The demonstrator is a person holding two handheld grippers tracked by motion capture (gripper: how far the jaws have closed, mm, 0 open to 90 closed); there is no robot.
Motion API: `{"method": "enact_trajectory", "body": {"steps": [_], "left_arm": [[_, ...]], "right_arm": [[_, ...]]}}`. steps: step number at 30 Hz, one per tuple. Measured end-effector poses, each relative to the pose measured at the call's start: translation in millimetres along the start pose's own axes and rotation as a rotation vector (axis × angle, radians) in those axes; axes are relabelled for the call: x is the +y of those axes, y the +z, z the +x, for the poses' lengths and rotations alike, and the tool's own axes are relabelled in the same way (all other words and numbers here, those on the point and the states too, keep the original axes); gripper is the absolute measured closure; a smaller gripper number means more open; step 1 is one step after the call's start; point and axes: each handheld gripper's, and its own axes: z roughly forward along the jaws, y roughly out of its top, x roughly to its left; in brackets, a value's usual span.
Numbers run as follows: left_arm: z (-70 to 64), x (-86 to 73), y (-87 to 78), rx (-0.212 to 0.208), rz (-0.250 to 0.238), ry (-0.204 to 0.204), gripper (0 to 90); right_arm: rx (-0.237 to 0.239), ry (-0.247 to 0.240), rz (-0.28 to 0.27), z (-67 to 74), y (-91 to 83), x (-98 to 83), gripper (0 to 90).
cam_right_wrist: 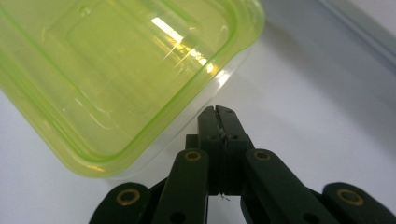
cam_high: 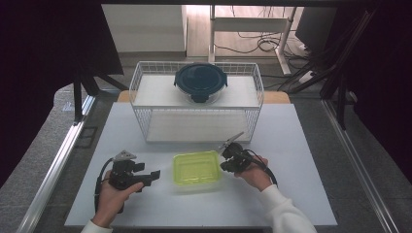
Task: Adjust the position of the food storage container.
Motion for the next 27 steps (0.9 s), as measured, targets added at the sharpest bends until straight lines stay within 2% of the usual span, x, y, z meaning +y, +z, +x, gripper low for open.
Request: {"method": "enact_trajectory", "body": {"steps": [2, 6, 12, 15, 16, 19, 22, 27], "left_arm": [[0.9, 0.1, -0.2, 0.003, 0.0, -0.002, 24.0], [1.3, 0.1, -1.0, -0.005, -0.005, -0.005, 23.5], [1.3, 0.1, -1.0, -0.009, -0.003, -0.005, 23.0], [2.0, 0.0, -0.3, -0.01, -0.002, -0.005, 22.9], [2.0, 0.0, 0.0, -0.01, -0.001, -0.006, 22.8], [1.5, 0.1, 1.0, -0.012, 0.001, -0.008, 22.7], [0.7, 0.1, 0.9, -0.016, -0.001, -0.011, 22.7], [-0.5, 0.4, 0.8, -0.021, -0.002, -0.011, 22.6]], "right_arm": [[0.007, -0.018, -0.002, 3.5, 1.5, 0.7, 89.0], [0.02, -0.016, 0.008, 7.9, 3.3, 2.2, 89.0], [0.001, -0.009, 0.0, 8.9, 0.5, 1.4, 89.0], [-0.037, -0.005, -0.011, 7.1, -5.4, -2.4, 89.0], [-0.055, -0.001, -0.029, 5.8, -9.9, -4.6, 89.0], [-0.057, 0.039, -0.1, 3.6, -24.1, -10.7, 89.1], [-0.036, 0.073, -0.186, 3.7, -39.8, -20.0, 89.0], [0.013, 0.134, -0.28, 8.5, -50.0, -36.7, 89.0]]}}
